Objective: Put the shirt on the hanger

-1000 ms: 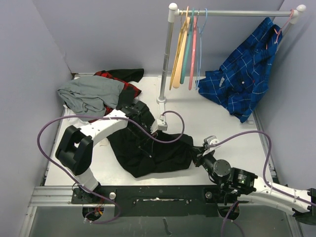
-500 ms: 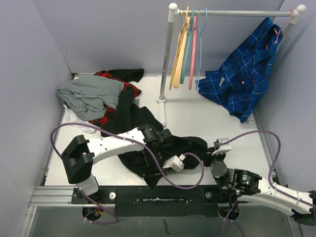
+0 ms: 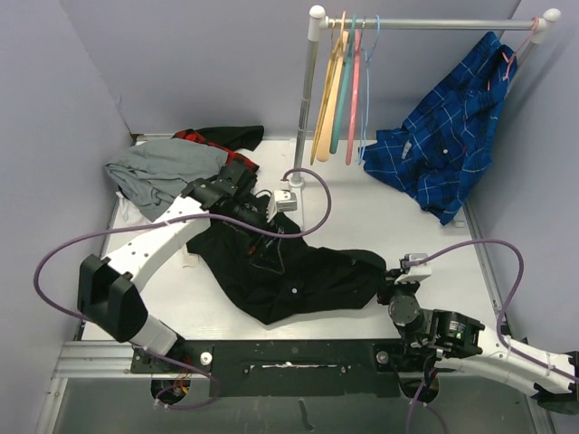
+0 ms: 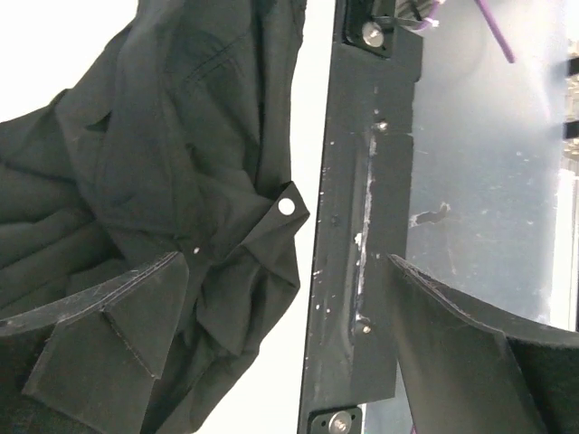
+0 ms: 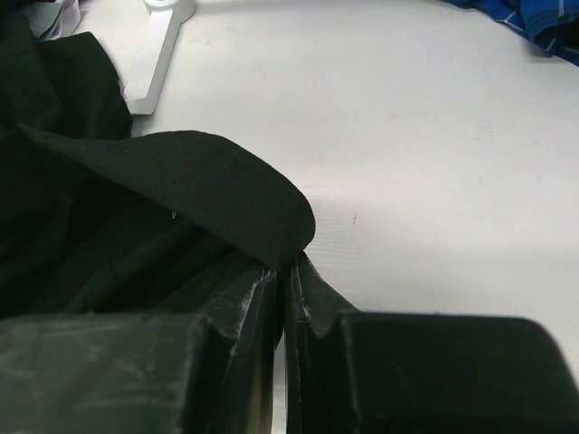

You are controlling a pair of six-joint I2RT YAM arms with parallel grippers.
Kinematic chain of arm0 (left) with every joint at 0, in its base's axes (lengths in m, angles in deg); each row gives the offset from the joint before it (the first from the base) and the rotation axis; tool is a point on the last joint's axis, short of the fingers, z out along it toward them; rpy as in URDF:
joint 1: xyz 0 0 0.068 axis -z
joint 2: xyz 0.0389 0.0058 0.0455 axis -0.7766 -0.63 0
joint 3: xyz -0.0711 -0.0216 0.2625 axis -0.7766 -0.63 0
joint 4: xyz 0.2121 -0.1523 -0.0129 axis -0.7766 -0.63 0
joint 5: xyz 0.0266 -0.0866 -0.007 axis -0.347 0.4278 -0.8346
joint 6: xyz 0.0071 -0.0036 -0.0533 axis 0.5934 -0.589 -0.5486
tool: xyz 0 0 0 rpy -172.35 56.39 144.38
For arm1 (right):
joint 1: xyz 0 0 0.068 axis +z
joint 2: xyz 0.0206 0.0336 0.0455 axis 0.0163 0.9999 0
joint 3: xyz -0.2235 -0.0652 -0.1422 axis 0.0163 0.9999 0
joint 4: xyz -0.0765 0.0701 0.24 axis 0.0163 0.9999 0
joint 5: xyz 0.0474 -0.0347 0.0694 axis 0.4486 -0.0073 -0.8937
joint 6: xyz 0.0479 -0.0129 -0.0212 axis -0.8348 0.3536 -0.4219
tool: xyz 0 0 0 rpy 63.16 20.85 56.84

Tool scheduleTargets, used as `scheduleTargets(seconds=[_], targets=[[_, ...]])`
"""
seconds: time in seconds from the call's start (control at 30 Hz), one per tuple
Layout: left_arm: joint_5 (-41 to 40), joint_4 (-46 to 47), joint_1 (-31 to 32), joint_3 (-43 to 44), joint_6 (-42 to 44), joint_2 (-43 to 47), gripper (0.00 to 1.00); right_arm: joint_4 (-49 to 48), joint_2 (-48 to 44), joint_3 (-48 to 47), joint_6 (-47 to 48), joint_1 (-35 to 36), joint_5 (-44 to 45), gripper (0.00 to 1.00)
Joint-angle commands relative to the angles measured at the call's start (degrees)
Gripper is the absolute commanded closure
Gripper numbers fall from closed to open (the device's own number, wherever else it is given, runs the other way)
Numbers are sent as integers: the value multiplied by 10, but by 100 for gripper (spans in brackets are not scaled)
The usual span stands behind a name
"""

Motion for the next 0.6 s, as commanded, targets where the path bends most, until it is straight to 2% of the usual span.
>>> scheduleTargets(seconds=[0.0,0.1,0.2,0.33,0.43,0.57], targets=[[90,35,4,9,-27,-70,14,-32,16,-16,3,5,12,100],[92,45,5,8,-22,-97,13,-31,11,-18,3,5,12,100],[44,85,6,-6,-22,-107,13,-26,0,-20,5,5,11,100],[16,114,6,-15,-18,-127,19,-17,-25,-21,9,5,11,100],[23,103,14,-8,-13,-144,29,-13,-44,-19,9,5,15,100],[-4,113,37,-20,-11,-144,31,-12,-50,-15,8,5,16,100]])
